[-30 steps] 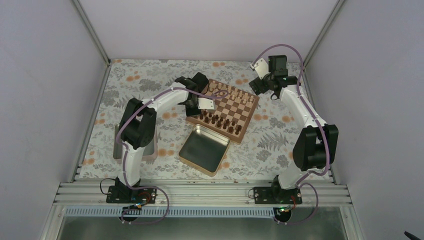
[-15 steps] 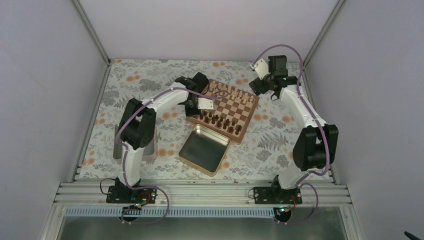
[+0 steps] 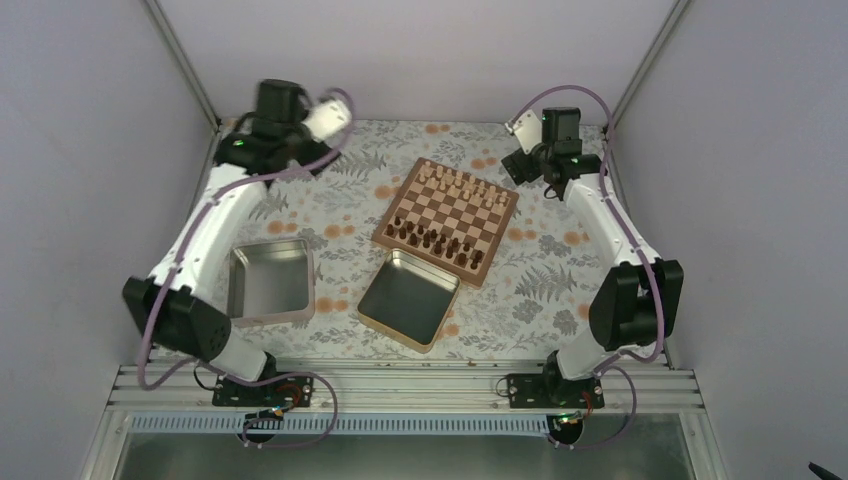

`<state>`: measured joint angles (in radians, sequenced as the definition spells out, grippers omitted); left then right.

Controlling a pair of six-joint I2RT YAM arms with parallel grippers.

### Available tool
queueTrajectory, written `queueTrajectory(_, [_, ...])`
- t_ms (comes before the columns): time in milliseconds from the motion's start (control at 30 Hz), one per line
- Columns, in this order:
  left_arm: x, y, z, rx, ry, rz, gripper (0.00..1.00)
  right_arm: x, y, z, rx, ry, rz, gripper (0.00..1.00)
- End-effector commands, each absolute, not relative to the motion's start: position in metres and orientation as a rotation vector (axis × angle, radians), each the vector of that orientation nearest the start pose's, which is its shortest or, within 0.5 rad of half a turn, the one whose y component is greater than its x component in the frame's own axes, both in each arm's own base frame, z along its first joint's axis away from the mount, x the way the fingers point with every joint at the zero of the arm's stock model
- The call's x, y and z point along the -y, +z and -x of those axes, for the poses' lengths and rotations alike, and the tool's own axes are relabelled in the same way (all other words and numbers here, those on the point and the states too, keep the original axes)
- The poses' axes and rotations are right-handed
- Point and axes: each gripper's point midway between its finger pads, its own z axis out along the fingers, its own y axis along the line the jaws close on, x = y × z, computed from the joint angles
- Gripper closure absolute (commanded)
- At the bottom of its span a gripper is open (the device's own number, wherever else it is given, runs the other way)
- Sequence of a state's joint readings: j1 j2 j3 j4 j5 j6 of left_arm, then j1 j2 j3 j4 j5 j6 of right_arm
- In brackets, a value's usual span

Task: Set up the chess pieces on the board
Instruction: Reset both arms

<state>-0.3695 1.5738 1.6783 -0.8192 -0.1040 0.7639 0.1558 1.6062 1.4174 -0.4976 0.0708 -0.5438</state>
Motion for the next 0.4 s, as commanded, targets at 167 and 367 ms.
queueTrajectory(167, [0.055, 0.344, -0.461, -1.872, 0.057, -0.557, 0.0, -0.053, 0.27, -0.467, -2.048, -0.329, 0.649, 0.0])
queueTrajectory(367, [0.051, 0.347, -0.459, -1.848, 0.063, -0.546, 0.0, -0.052, 0.267, -0.467, -2.053, -0.33, 0.654, 0.0])
